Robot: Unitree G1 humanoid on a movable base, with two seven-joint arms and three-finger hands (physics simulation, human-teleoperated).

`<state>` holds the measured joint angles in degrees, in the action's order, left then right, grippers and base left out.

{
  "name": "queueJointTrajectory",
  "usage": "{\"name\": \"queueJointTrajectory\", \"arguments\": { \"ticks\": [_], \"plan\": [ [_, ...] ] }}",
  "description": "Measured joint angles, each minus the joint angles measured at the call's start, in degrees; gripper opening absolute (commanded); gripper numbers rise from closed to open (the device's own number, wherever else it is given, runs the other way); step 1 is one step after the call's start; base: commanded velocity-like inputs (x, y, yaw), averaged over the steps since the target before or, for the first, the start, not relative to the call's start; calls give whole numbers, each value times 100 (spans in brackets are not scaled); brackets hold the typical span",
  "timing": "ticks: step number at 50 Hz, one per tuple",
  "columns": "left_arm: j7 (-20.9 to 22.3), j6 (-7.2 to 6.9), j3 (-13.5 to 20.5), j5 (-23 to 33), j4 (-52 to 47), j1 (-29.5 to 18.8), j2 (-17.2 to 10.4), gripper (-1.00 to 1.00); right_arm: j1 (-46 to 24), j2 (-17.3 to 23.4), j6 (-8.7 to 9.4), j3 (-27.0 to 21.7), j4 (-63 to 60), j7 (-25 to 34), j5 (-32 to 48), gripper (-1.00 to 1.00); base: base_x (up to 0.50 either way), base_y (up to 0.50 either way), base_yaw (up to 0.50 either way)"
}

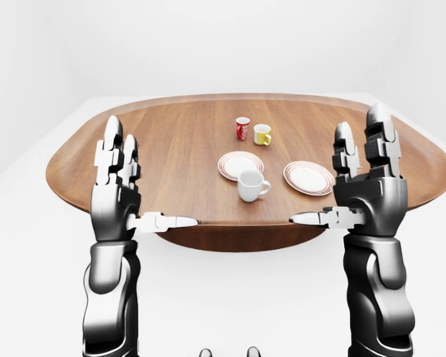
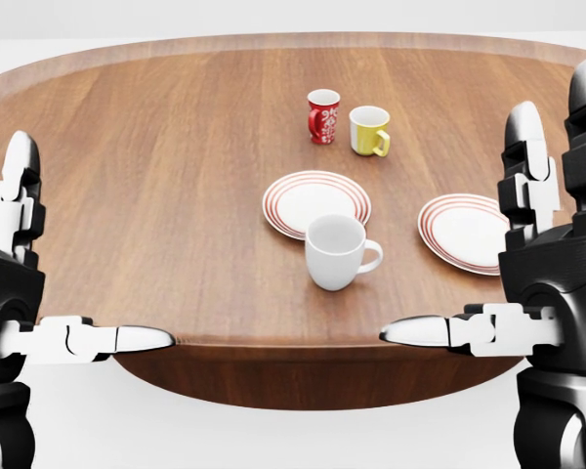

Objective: Put the white mug on the left plate.

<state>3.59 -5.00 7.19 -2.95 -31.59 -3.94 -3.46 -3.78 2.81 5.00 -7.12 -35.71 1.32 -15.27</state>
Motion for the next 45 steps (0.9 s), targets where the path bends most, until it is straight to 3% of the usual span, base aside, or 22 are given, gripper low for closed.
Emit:
{"name": "queueJointTrajectory", "arguments": {
  "ticks": [14, 45],
  "plan": [
    [19, 0, 47, -5, -21, -7, -26, 100, -10, -8, 0, -16, -16, -32, -34, 100, 3, 9, 0],
    [39, 0, 85, -24, -28, -18, -41, 100, -16, 56, 0, -122, -156, -16, -376, 100, 50, 0, 0]
  ]
}}
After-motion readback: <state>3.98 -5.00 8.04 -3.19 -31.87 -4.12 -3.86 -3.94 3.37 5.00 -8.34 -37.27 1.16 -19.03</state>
